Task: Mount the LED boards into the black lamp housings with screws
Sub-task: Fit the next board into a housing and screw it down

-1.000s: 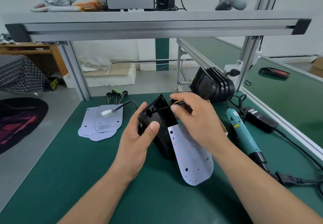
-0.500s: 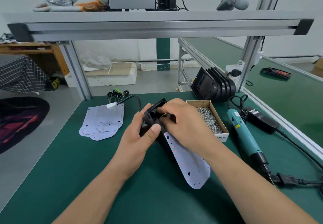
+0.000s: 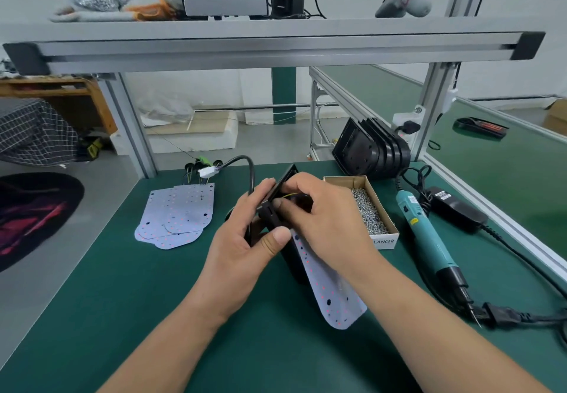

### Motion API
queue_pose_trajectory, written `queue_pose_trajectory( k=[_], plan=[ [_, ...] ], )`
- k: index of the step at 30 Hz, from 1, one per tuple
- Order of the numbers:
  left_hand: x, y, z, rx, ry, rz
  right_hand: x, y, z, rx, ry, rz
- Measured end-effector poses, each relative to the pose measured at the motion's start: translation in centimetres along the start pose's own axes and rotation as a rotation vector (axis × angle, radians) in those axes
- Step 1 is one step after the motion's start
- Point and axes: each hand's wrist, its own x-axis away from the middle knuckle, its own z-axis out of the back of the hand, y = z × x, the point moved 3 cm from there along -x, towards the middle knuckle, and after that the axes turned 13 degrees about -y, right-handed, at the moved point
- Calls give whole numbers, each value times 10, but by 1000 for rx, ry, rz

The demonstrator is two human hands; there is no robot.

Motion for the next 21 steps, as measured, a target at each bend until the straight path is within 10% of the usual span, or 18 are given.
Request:
queue_pose_trajectory(
  k=[15, 21],
  plan=[
    [-1, 0, -4, -13, 32, 26, -5, 1, -3, 126, -174, 23],
    [-3, 8, -6, -37, -8, 0, -1, 3, 4, 2, 4, -22]
  ],
)
